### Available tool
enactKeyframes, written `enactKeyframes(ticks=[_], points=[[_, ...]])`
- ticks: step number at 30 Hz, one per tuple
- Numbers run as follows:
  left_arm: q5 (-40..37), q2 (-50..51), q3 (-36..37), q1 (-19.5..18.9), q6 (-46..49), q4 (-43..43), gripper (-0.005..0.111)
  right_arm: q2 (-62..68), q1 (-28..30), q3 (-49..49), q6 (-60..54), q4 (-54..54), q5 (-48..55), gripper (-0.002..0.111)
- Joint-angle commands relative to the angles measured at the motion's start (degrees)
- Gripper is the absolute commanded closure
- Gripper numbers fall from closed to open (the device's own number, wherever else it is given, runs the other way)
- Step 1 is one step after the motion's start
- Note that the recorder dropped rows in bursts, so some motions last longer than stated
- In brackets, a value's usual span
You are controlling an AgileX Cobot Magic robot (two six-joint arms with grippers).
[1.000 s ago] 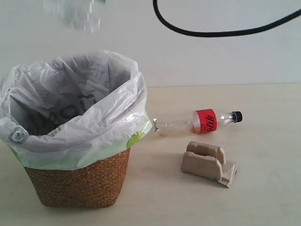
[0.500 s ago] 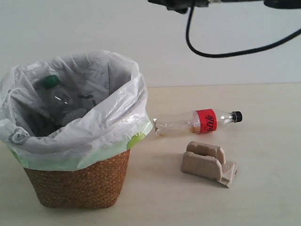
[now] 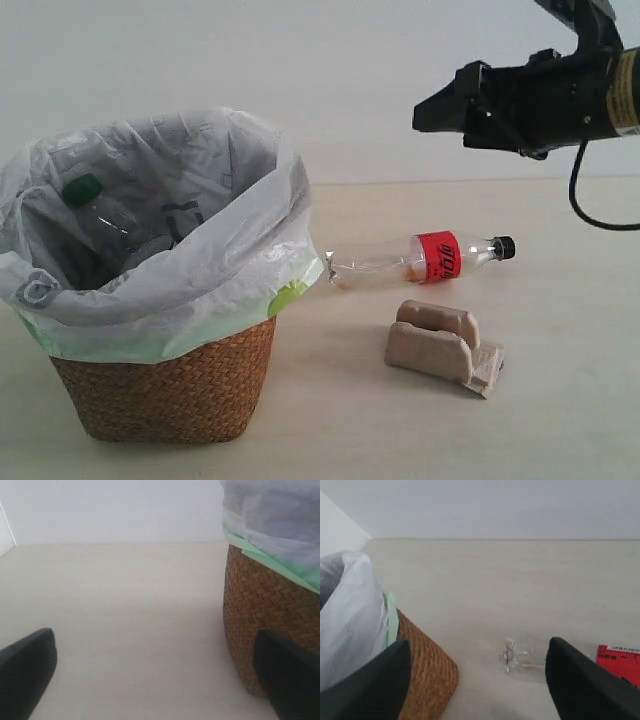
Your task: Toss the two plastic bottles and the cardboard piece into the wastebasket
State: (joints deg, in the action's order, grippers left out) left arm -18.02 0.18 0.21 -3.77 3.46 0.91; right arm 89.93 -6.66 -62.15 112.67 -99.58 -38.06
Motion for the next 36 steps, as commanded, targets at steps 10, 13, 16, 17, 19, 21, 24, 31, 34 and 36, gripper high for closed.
enactKeyframes(ticks=[10,13,16,17,19,21,24,31,34,36], points=[[0.4,-0.2,-0.2,0.4,-0.5,0.1,-0.001,-0.7,0.3,9.5,-13.6,-0.4,0.2,0.057],[0.4,-0.2,-0.2,0.4,-0.5,0.1,-0.001,-0.7,0.3,9.5,-11.1,-0.4,-2.7,0.057],[0.4,-0.2,-0.2,0.4,-0.5,0.1,-0.001,-0.7,0.3,9.5,-10.7,-0.4,-3.5,0.057],[0.4,-0.2,-0.2,0.4,-0.5,0.1,-0.001,-0.7,0.3,9.5,-10.7,-0.4,-3.5,0.057],[0.4,-0.2,-0.2,0.4,-0.5,0.1,-0.001,-0.5,0.3,9.5,-10.7,-0.4,-4.1,0.057],[0.4,-0.2,-0.2,0.4,-0.5,0.1,-0.001,0.0,0.3,9.5,-10.5,-0.4,-4.1,0.060],[0.4,-0.2,-0.2,0.4,-0.5,0.1,-0.001,1.6,0.0,10.1,-12.3,-0.4,-3.6,0.068],[0.4,-0.2,-0.2,0.4,-0.5,0.1,-0.001,3.4,-5.1,13.9,-19.3,-0.4,11.6,0.047],[0.4,-0.2,-0.2,0.4,-0.5,0.1,-0.001,3.4,-6.5,14.1,-19.6,-0.4,11.7,0.051],[0.4,-0.2,-0.2,0.4,-0.5,0.1,-0.001,3.4,-7.2,14.1,-19.5,-0.4,11.5,0.057]])
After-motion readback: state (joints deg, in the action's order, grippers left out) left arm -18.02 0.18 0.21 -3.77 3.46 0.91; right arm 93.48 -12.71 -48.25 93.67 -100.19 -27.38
